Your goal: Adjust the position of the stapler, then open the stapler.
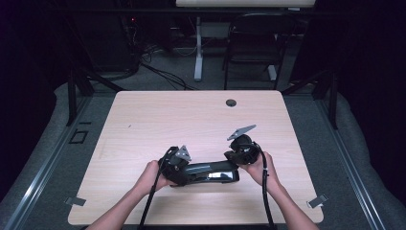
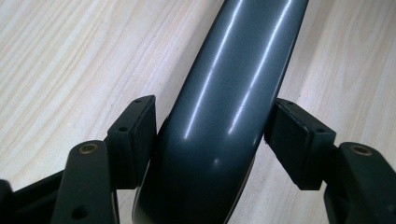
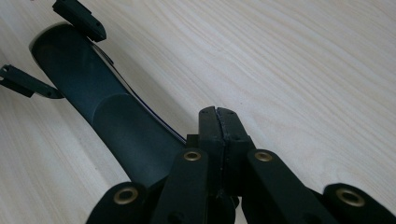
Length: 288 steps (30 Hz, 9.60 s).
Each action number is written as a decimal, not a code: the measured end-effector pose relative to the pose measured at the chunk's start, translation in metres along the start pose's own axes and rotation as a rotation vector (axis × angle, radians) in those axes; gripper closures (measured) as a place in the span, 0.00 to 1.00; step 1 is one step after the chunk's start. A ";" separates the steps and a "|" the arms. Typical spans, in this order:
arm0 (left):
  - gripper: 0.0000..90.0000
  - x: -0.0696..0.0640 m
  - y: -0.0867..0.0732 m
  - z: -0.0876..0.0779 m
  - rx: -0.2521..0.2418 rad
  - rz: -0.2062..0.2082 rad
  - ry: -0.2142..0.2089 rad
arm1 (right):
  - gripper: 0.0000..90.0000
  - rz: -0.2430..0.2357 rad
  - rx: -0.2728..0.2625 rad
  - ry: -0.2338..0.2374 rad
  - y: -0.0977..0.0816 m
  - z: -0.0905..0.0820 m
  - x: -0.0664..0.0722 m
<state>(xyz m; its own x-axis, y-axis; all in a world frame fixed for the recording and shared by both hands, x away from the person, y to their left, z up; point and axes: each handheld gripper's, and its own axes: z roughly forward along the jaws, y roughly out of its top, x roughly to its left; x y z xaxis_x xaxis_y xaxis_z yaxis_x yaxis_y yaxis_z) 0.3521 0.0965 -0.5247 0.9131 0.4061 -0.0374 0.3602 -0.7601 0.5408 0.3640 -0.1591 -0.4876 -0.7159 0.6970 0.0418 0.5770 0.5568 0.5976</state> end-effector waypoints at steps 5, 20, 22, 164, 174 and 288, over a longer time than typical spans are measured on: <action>0.40 0.002 0.004 0.001 0.029 0.025 0.000 | 1.00 0.012 -0.004 0.012 -0.001 0.000 -0.001; 0.37 0.018 0.007 0.005 0.039 0.160 -0.031 | 1.00 0.028 0.042 0.029 -0.002 0.002 0.004; 0.36 0.017 0.007 0.006 0.050 0.171 -0.022 | 1.00 0.022 0.045 0.028 -0.002 0.001 0.006; 1.00 -0.097 0.027 0.073 -0.558 -0.332 0.242 | 1.00 0.029 -0.267 -0.172 -0.106 0.036 0.052; 1.00 -0.094 0.029 0.058 -0.613 -0.306 0.274 | 1.00 0.033 -0.270 -0.172 -0.105 0.036 0.052; 1.00 -0.063 0.020 -0.021 -0.679 -0.369 0.268 | 0.98 -0.015 -0.153 -0.149 -0.090 0.032 0.048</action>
<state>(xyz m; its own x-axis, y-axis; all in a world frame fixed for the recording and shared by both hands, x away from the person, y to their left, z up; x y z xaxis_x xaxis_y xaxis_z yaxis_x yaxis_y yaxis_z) 0.2975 0.0661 -0.4933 0.6505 0.7431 -0.1568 0.3557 -0.1156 0.9274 0.2904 -0.1617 -0.5656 -0.6513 0.7545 -0.0807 0.4919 0.5008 0.7122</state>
